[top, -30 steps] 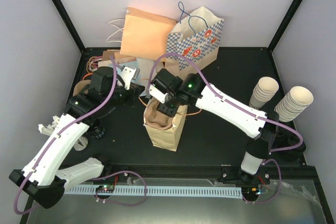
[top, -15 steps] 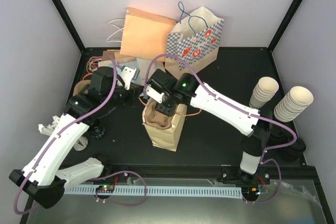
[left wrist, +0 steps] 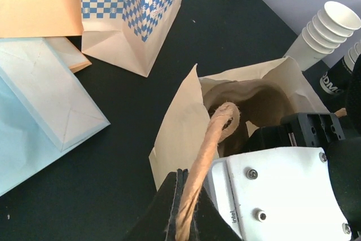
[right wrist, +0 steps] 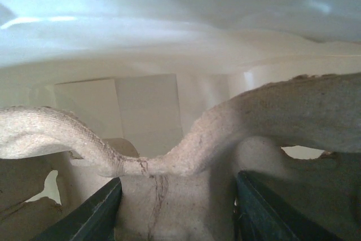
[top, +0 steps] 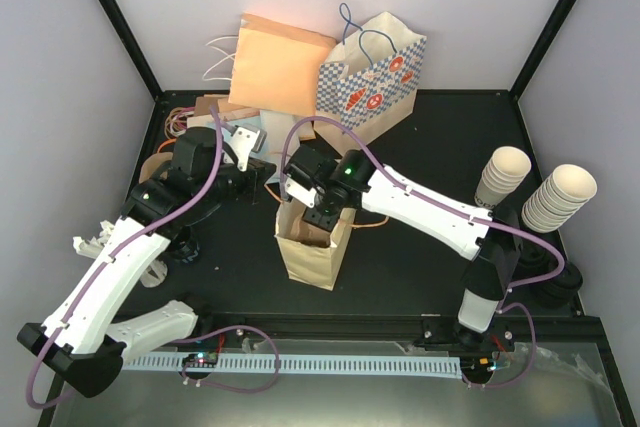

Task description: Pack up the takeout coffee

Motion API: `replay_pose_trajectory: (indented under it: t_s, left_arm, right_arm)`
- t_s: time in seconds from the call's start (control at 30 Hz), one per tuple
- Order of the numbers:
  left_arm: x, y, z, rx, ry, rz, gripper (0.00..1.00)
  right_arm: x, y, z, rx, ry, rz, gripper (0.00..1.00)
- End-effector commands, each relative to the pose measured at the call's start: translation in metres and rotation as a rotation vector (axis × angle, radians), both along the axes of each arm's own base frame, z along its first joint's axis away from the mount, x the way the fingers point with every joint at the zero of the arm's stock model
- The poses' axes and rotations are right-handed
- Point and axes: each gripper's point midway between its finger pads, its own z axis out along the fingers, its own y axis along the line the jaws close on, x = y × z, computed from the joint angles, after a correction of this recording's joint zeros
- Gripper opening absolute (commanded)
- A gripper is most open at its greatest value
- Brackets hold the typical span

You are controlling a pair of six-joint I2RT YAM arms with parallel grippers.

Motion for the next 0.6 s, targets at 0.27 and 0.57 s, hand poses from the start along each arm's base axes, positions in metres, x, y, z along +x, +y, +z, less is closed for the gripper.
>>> replay_pose_trajectory:
  t_s: [0.27,0.57]
  left_arm:
    - [0.011,0.021,0.019,0.031,-0.062,0.119,0.02]
    - [0.015,0.038,0.017,0.081,-0.063,0.204,0.02]
  right_arm:
    - [-0.009,-0.007,-0.015,-0.022,0.042,-0.016,0.52]
    - [-0.013,-0.015,-0.010,-0.014,0.044,-0.026,0.52]
